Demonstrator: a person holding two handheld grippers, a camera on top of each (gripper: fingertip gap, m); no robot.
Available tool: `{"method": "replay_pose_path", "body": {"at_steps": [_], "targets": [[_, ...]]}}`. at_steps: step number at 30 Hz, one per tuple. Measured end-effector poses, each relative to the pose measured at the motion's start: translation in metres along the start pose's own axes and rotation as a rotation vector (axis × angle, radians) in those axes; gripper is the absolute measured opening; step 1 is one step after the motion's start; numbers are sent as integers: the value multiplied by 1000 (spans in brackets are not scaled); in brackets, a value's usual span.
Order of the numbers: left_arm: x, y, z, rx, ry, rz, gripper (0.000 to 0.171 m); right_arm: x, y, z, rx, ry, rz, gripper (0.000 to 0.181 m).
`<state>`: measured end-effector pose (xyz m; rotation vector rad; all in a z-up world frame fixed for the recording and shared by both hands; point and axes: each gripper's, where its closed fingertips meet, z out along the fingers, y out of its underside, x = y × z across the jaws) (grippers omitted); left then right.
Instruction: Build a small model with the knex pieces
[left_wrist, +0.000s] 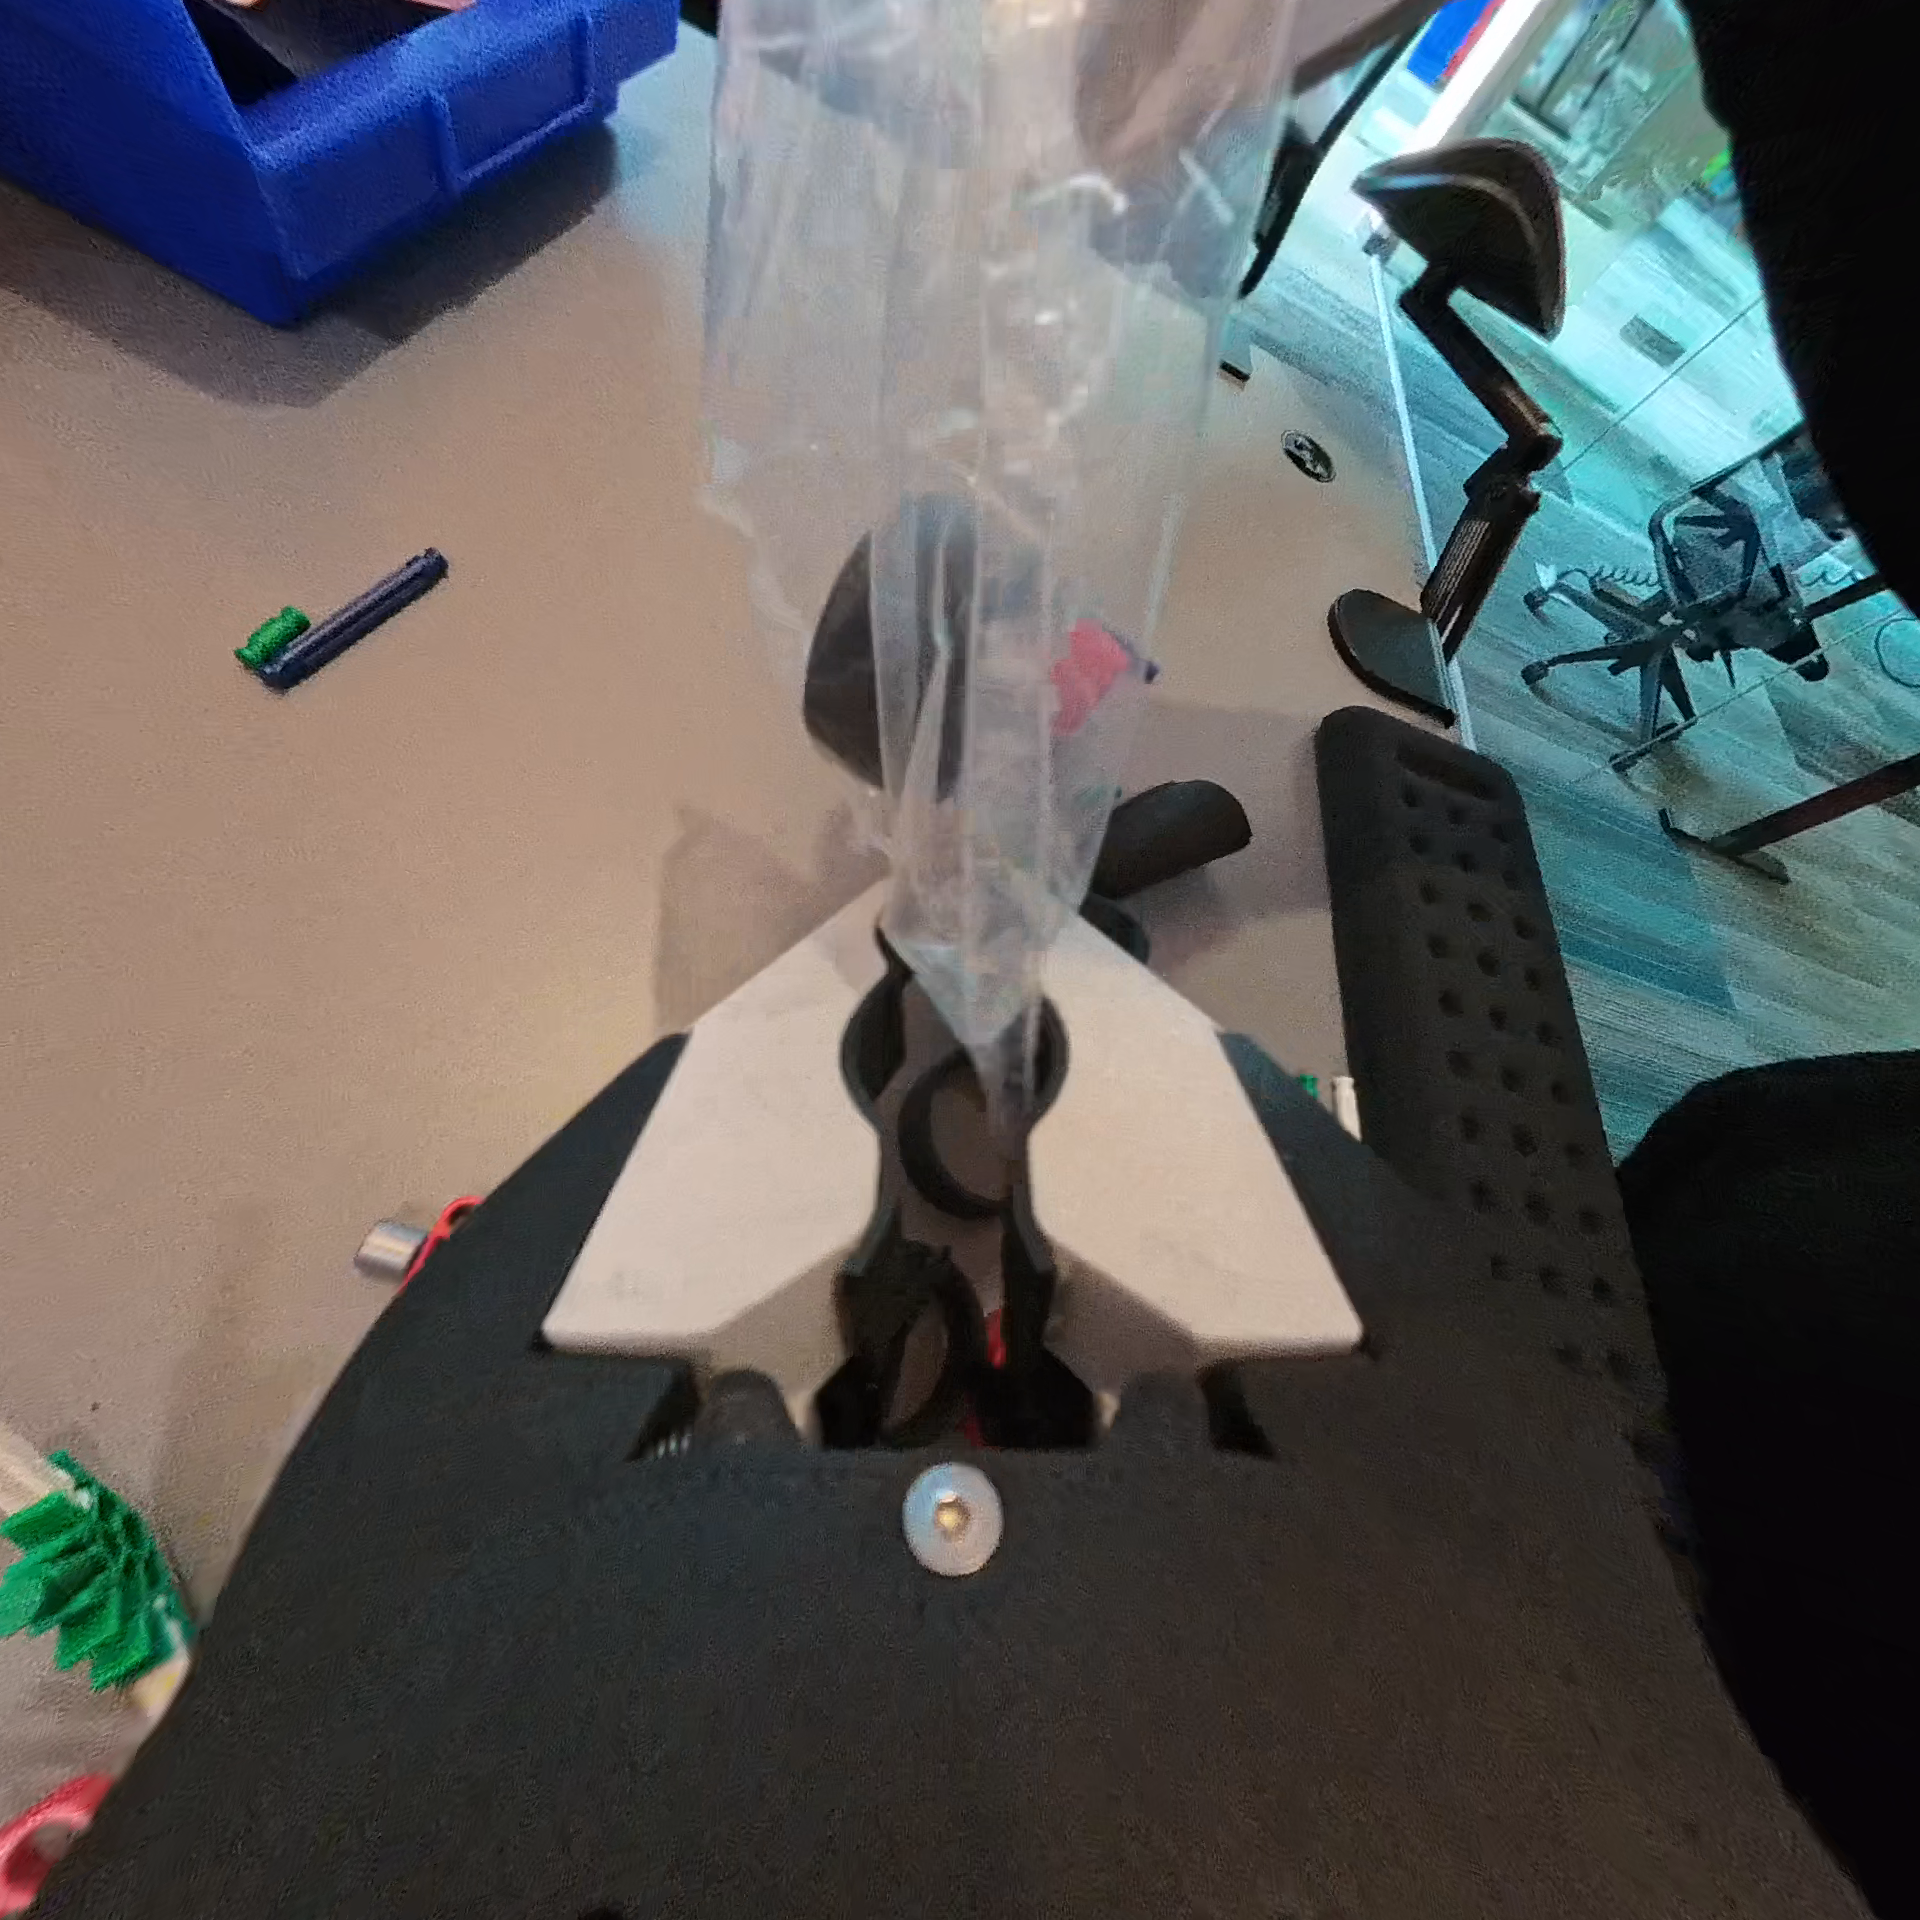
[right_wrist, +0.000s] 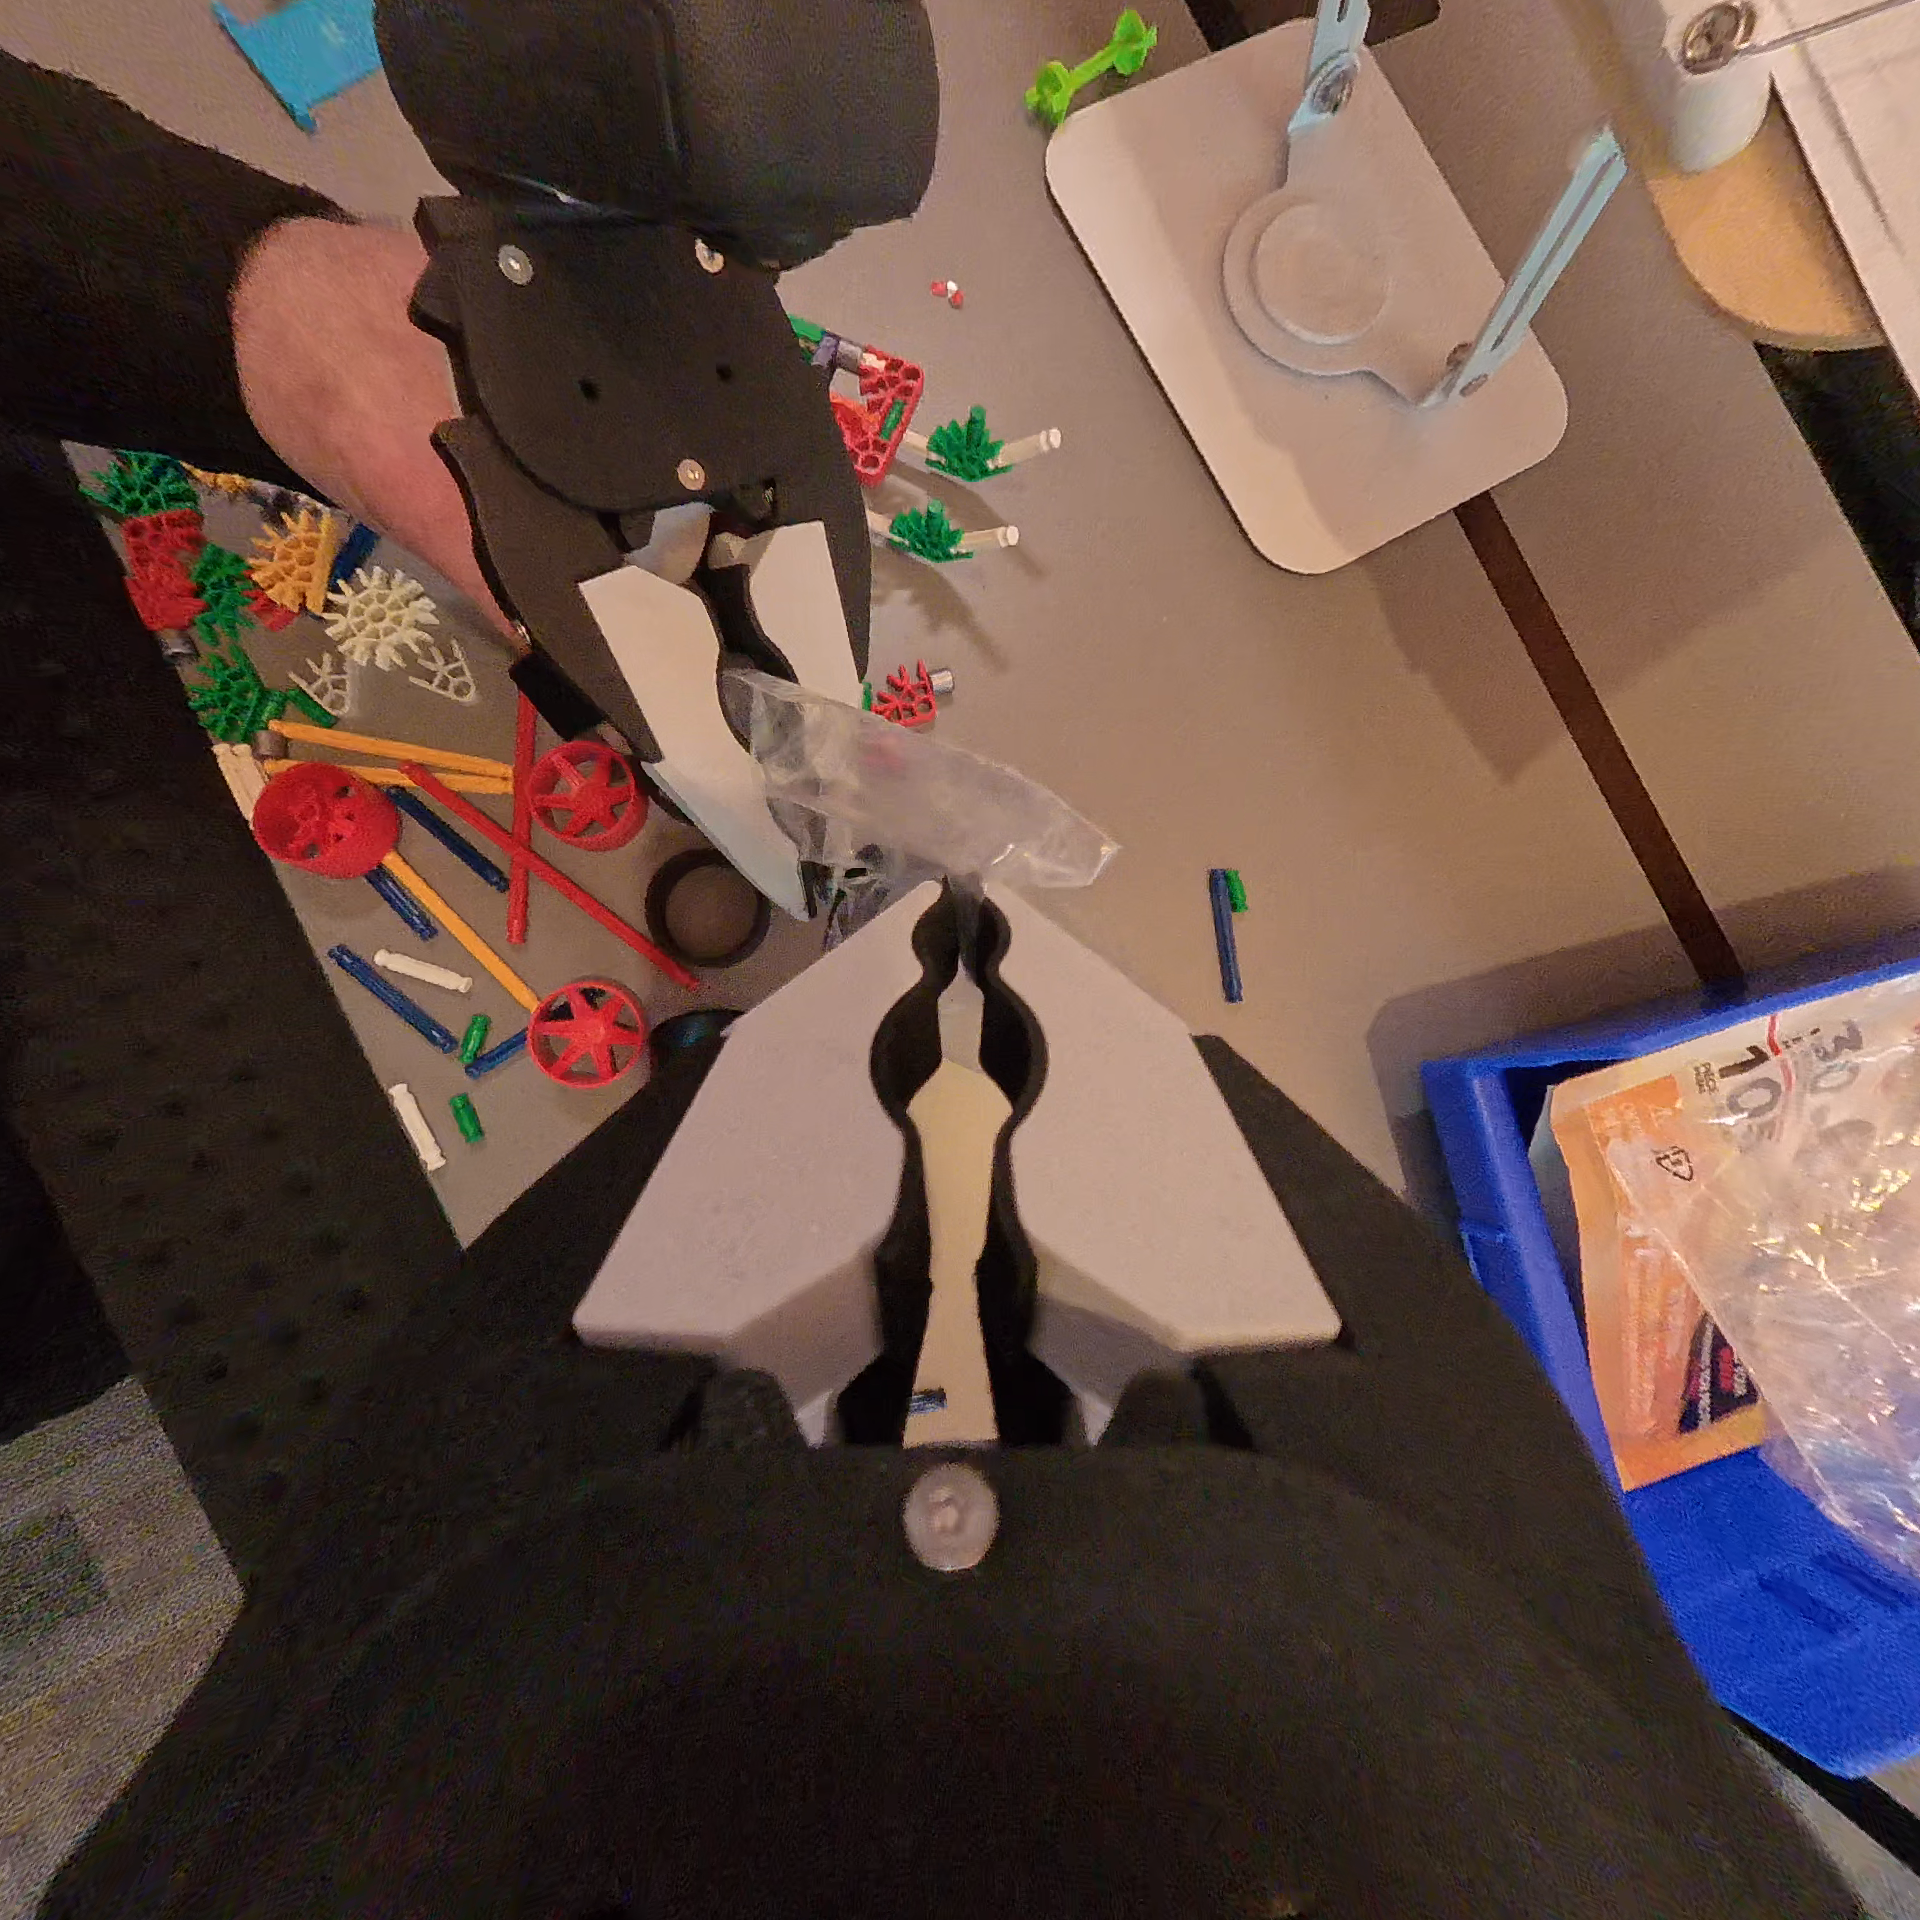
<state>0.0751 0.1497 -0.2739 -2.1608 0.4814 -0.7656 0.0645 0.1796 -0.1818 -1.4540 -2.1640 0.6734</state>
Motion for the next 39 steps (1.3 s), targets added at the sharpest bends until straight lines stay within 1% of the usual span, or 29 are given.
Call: {"method": "replay_pose_path", "body": {"at_steps": [1,3,4,5,6,7,8,9,10,11,12,13,15,18,21,23,25,27,30,33,34,35,36,38,39], "targets": [[0,2,1,-1,-5,7,2,1,2,-1,-9,9,3,0],[0,6,1,4,-6,1,0,6,-1,-8,41,21,41,0],[-1,13,1,-26,-12,4,0,2,2,-5,30,-2,50,0],[-4,18,1,-51,-35,19,7,1,10,-2,-14,5,43,0],[-7,17,-1,-45,-55,15,25,2,11,-4,-20,36,31,0],[-8,14,-3,-26,-48,-9,37,2,3,-9,27,46,29,0],[-8,8,-5,6,-33,-38,44,-3,-1,-8,51,23,32,0],[-11,1,-8,49,-41,-65,55,-6,11,3,-16,4,33,0],[-14,-4,-9,79,-53,-85,57,-5,24,11,-88,16,20,0],[-12,-6,-9,86,-37,-87,51,-5,20,9,-62,31,15,0],[-13,-3,-7,70,-39,-87,53,-4,9,2,13,34,44,0],[-16,-1,-5,63,-60,-83,54,0,5,-1,39,34,73,0],[-13,5,-2,32,-39,-94,54,7,17,3,-17,41,90,0],[-15,11,-8,8,-66,-73,54,22,4,-17,96,63,158,0],[-12,9,-18,29,-65,-65,55,39,8,-28,132,65,222,0],[-13,18,-24,-2,-86,-62,57,64,11,-47,216,87,304,0],[-9,21,-31,12,-86,-69,57,95,14,-71,321,78,399,0],[-3,22,-37,35,-76,-79,54,134,24,-91,358,111,478,0],[0,29,-42,29,-97,-90,54,197,37,-107,276,230,457,0],[2,33,-43,10,-108,-100,53,265,49,-103,183,311,461,0],[2,33,-43,2,-117,-101,54,280,60,-94,116,298,484,28],[2,33,-44,-7,-128,-100,56,294,76,-86,33,307,533,61],[2,32,-46,-7,-139,-96,59,305,86,-85,-20,345,542,68],[2,28,-52,0,-161,-86,60,305,84,-90,-2,383,481,71],[3,29,-54,-3,-166,-86,61,302,86,-95,-12,412,474,79]]}}
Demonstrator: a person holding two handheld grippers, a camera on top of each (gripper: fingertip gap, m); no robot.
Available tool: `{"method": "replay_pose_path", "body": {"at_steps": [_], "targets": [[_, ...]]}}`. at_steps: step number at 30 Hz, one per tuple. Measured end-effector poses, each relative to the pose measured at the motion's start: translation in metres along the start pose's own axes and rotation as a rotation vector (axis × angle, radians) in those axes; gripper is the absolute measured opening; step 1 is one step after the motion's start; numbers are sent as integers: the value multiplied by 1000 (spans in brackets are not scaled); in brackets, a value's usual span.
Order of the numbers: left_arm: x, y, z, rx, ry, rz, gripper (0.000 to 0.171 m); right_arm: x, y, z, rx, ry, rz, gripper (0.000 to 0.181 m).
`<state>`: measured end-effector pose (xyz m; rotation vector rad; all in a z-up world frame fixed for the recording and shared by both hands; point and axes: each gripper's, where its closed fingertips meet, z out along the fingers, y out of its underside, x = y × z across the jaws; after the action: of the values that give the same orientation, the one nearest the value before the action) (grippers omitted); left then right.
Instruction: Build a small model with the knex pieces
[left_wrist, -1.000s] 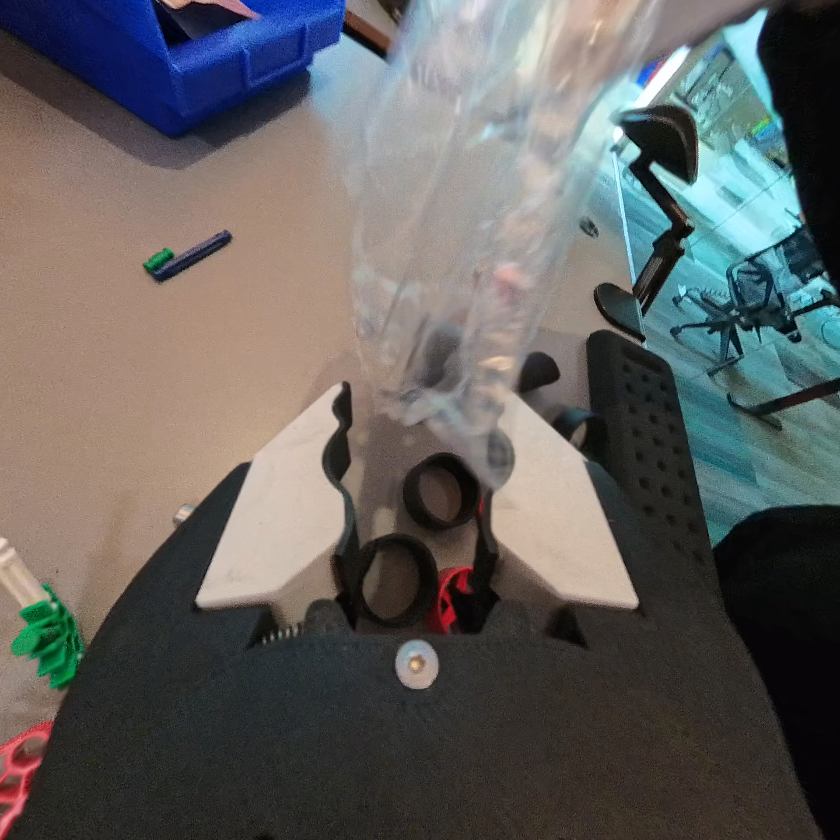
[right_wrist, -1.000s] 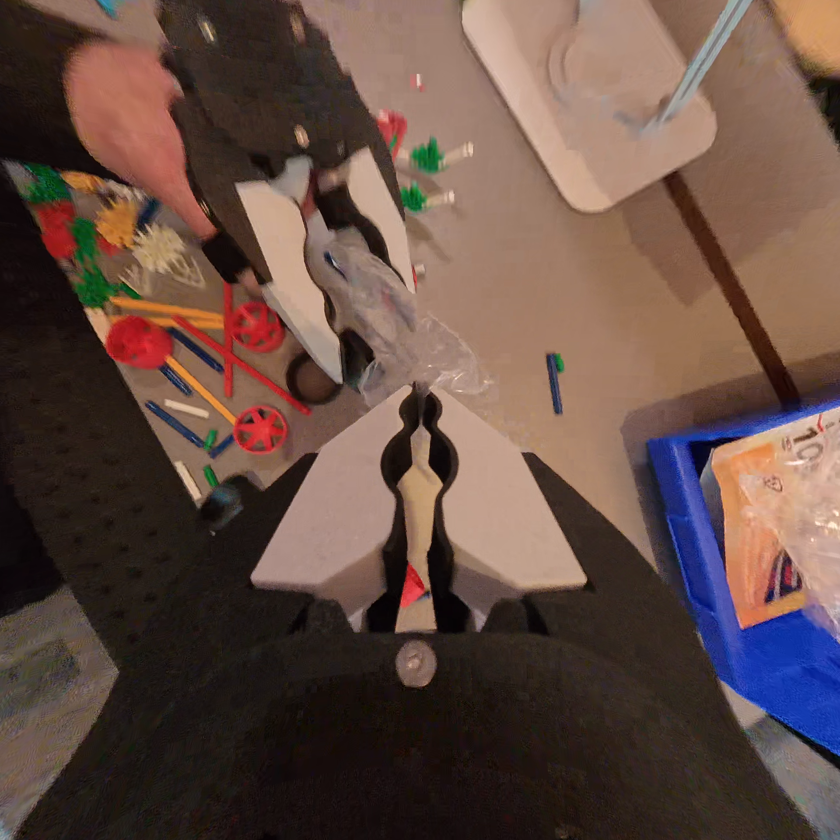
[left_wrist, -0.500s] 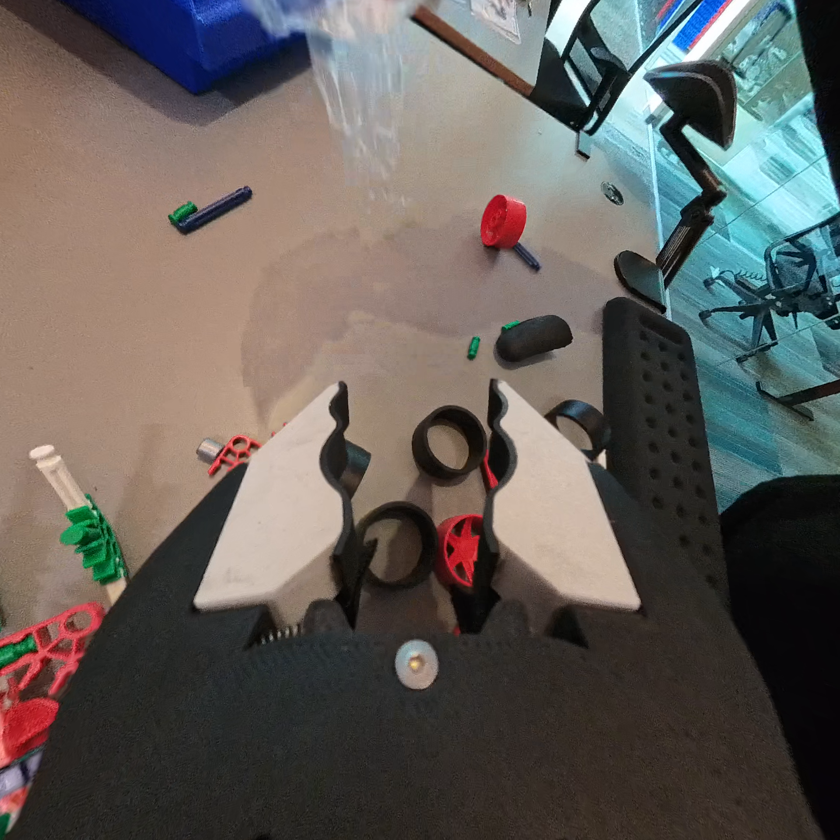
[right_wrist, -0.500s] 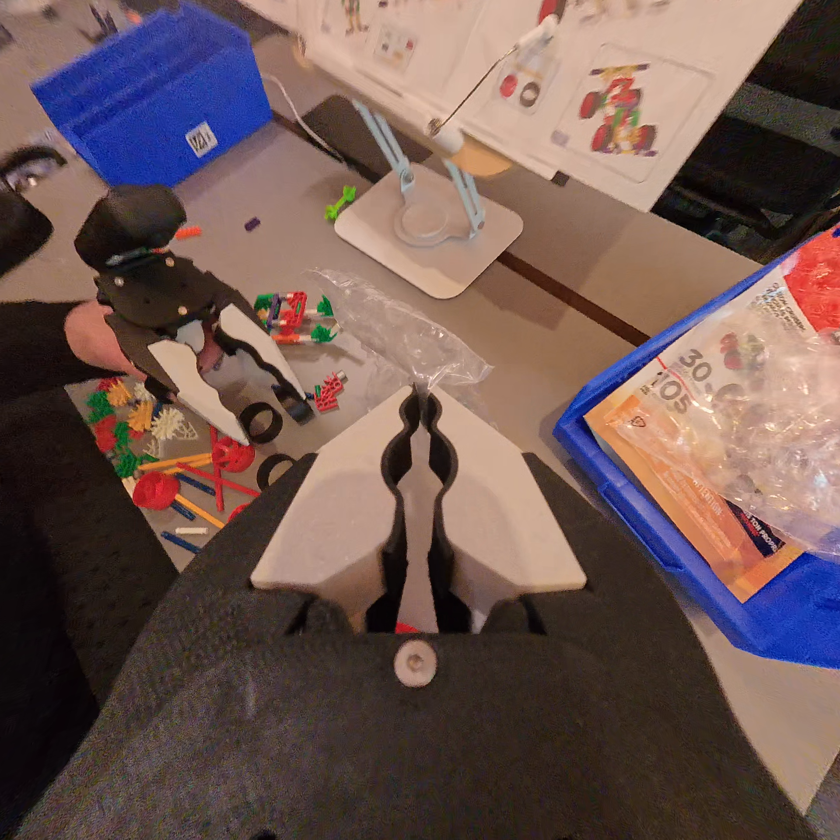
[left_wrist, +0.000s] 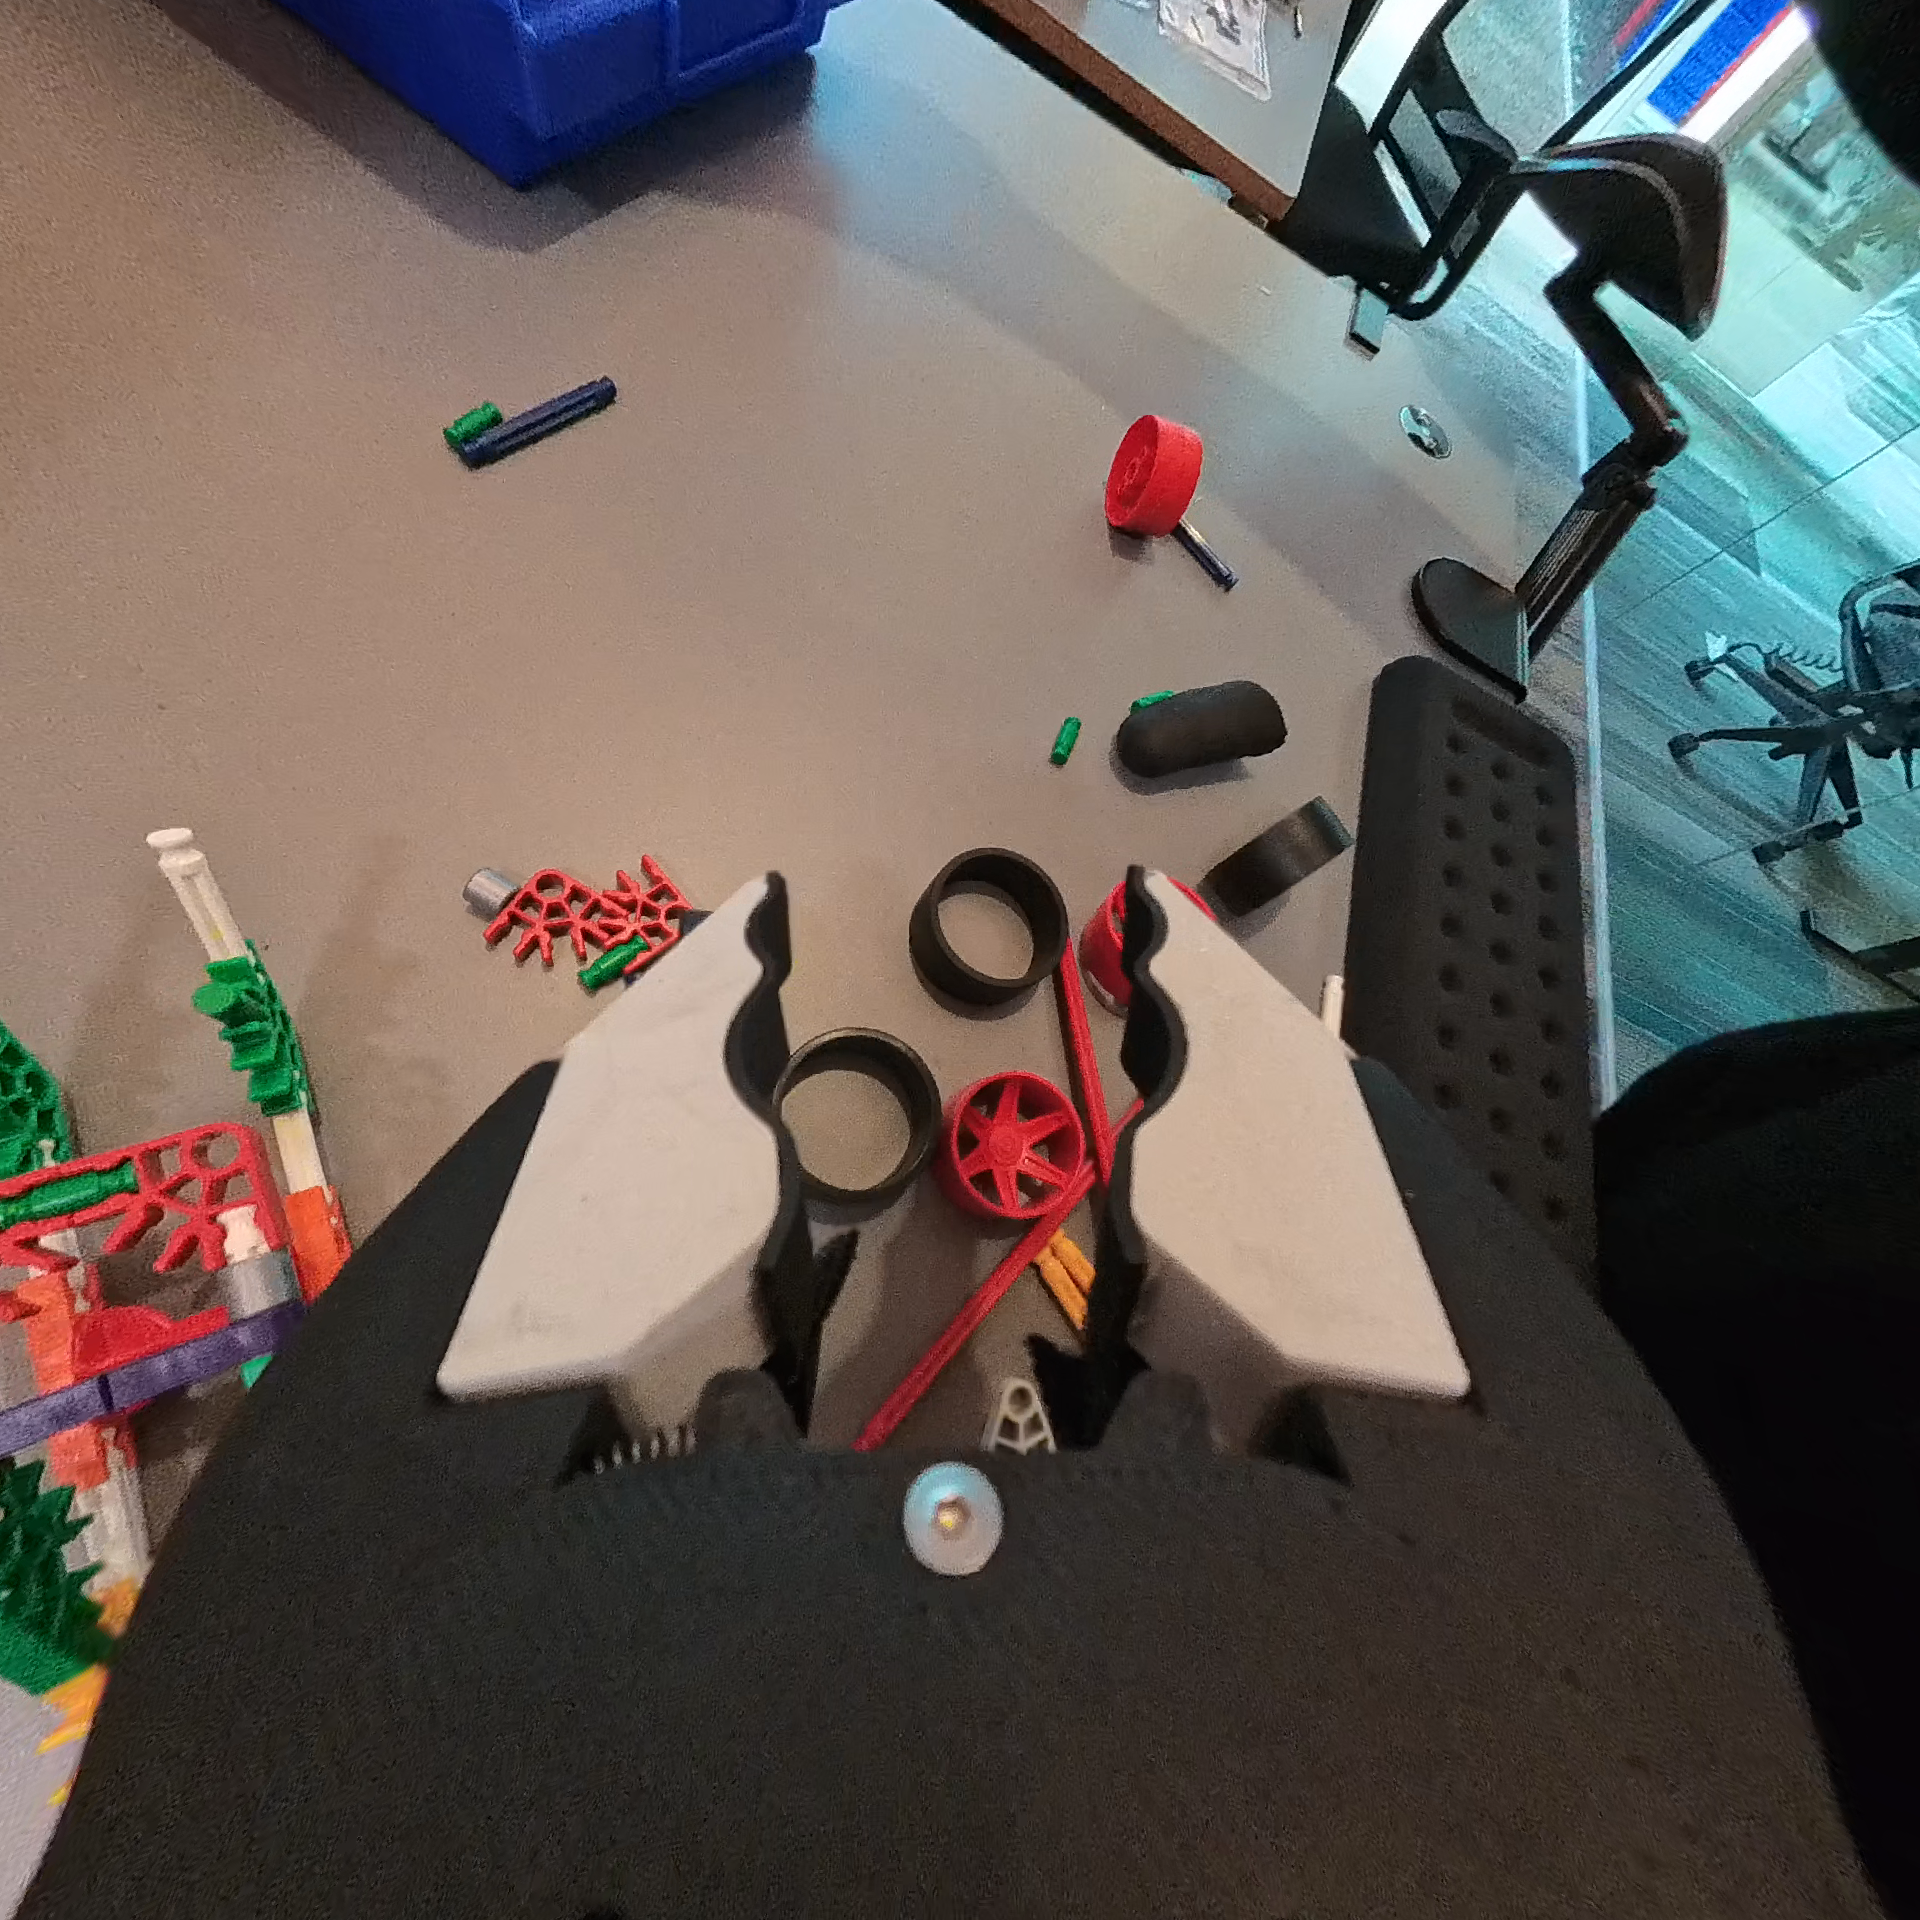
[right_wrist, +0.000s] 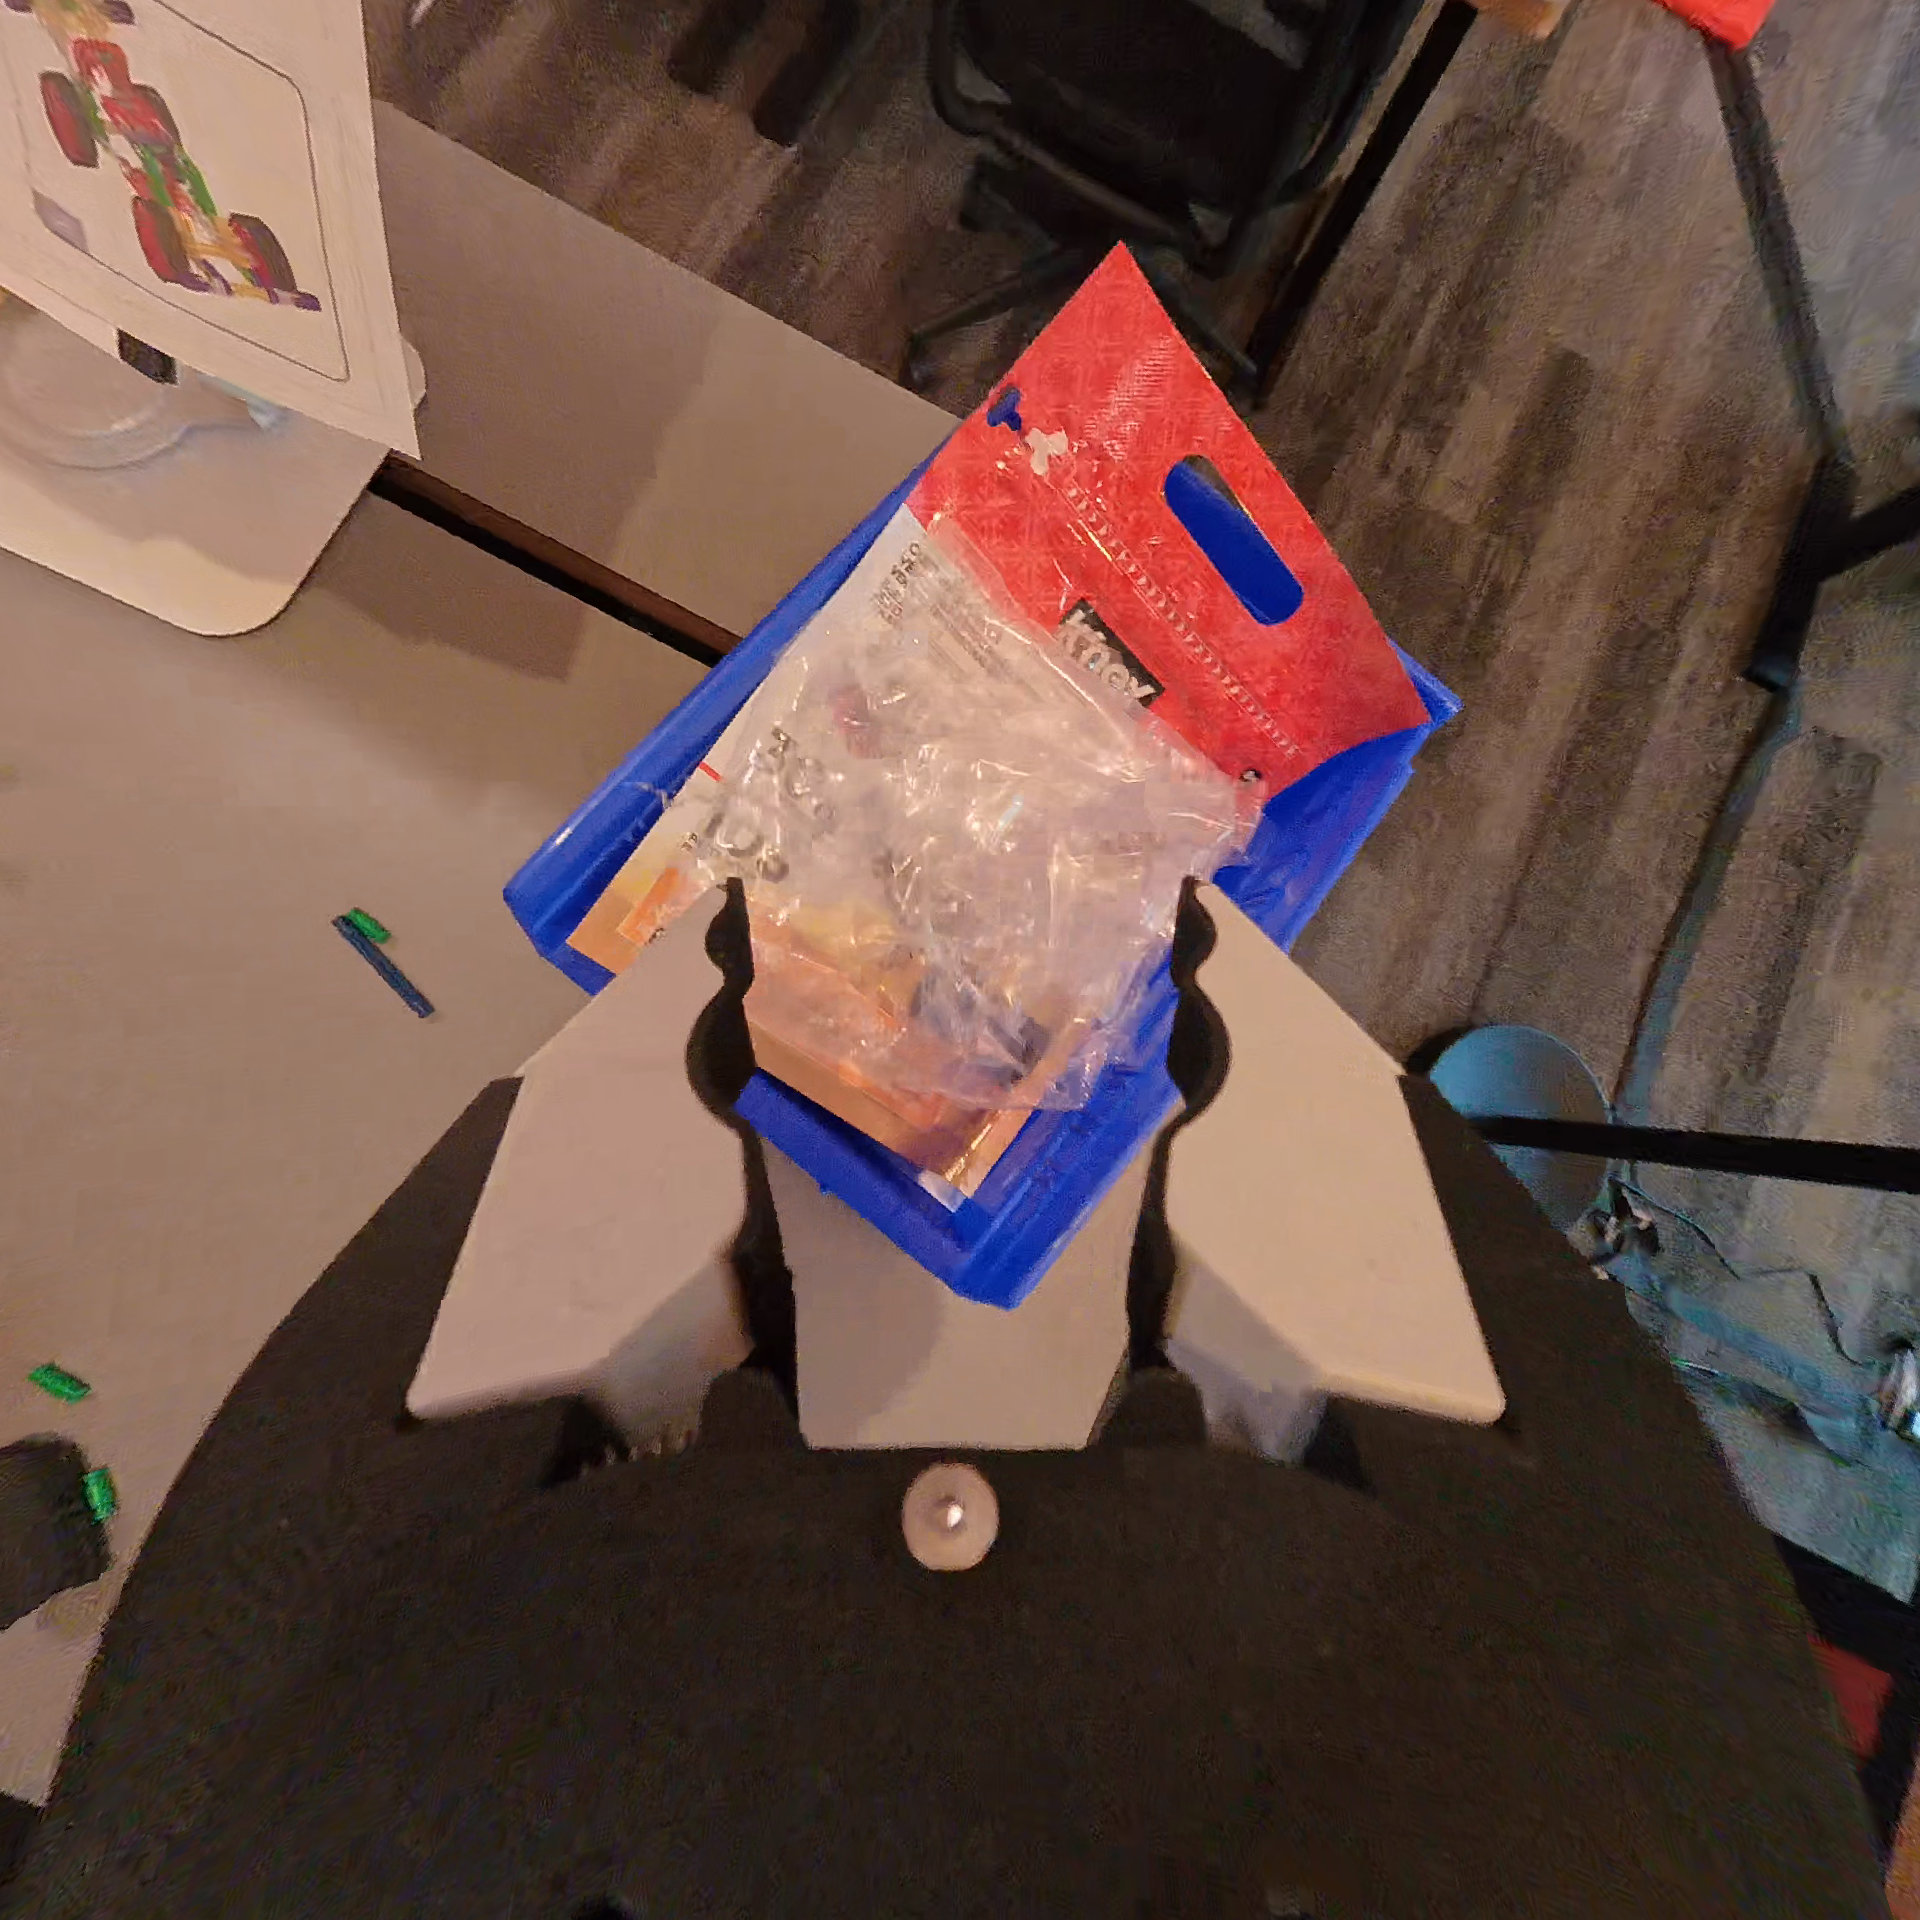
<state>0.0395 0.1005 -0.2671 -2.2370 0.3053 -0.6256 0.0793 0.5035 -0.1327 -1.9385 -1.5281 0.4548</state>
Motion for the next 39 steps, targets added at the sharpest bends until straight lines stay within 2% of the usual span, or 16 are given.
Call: {"method": "replay_pose_path", "body": {"at_steps": [2,4,6,8,11,12,16,21,23,24,26,31,36,38,39], "targets": [[2,0,-5,8,0,-7,63,-10,7,-18,17,45,-42,78],[2,3,-11,-8,-4,-6,66,-44,20,-40,35,26,-114,69],[3,8,-16,-25,-15,18,64,-98,38,-56,57,-76,-166,66],[6,14,-18,-57,-4,44,63,-159,65,-63,63,-210,-201,56],[13,27,-9,-116,11,89,57,-241,120,-51,2,-377,-224,52],[14,30,-6,-137,2,106,57,-250,141,-42,-44,-371,-224,56],[24,31,14,-165,8,178,58,-240,215,-19,-174,-307,-78,55],[17,47,45,-290,-16,258,57,-241,255,-10,-225,-370,99,56],[10,56,53,-356,-43,250,56,-239,267,-4,-264,-357,119,43],[7,58,56,-368,-57,252,52,-239,269,-1,-255,-364,125,36],[9,60,61,-372,-41,239,41,-241,268,0,-219,-388,156,36],[5,52,70,-368,-84,260,39,-242,261,-7,-121,-420,161,36],[-4,26,99,-342,-98,240,39,-250,225,-19,68,-464,115,36],[-3,15,114,-335,-72,217,45,-260,204,-23,171,-494,71,36],[-5,10,117,-332,-80,205,64,-265,194,-26,223,-501,34,36]]}}
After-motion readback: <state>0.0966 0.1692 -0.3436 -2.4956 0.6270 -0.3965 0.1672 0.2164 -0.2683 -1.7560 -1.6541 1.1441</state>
